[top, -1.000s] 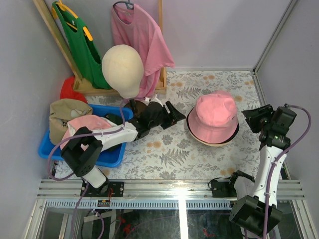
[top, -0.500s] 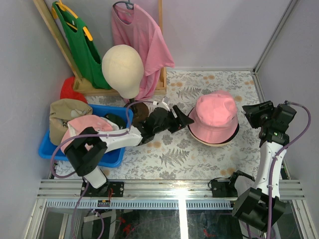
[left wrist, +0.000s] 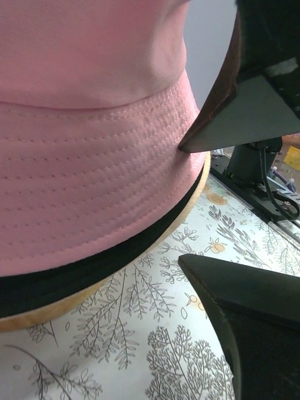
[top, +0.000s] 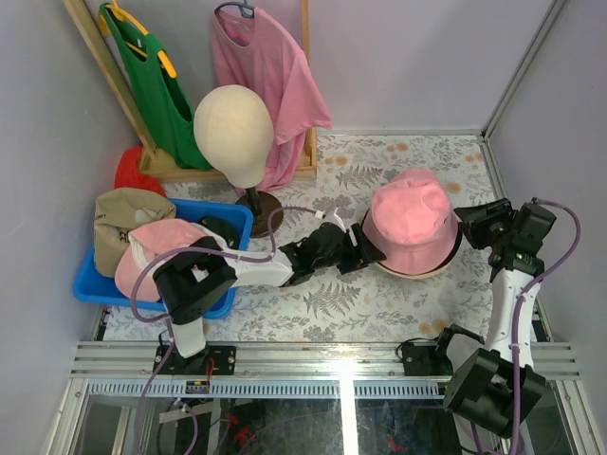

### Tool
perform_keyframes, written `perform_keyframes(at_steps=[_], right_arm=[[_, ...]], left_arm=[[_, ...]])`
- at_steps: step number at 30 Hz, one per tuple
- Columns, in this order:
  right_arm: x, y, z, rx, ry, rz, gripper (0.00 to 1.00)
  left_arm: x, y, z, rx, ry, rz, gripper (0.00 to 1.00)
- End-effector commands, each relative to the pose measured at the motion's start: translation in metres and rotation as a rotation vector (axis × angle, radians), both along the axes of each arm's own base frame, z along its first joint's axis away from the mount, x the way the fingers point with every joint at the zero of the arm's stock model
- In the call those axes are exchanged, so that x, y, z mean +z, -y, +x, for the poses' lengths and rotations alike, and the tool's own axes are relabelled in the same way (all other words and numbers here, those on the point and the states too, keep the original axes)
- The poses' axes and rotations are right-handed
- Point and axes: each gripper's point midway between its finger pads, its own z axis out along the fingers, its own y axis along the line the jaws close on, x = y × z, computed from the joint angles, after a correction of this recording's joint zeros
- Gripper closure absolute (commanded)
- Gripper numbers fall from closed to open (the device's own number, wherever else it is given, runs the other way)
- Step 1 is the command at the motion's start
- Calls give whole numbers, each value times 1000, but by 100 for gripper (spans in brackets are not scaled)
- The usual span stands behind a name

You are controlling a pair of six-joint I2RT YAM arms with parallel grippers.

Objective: Stack the hats
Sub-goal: Move the hat stand to the center of the board.

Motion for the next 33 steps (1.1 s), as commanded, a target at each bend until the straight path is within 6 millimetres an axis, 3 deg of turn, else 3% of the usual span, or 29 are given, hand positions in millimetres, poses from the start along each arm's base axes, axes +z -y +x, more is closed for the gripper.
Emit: perform_keyframes(at_steps=[1, 8, 13, 22, 33], right_arm=[[3, -3, 3, 35, 28, -19, 49], [-14, -4, 3, 46, 1, -9, 49], [-23, -3, 7, 45, 1, 4, 49], [-26, 5, 28, 43, 12, 21, 49], [-23, 21, 65, 35, 41, 35, 50]], left_arm=[[18, 22, 5, -8, 47, -58, 35], [2, 26, 5, 1, 23, -39, 35], [2, 31, 12, 4, 38, -36, 35], [14, 39, 51, 22, 87, -24, 34], [2, 56, 96, 11, 75, -34, 34]])
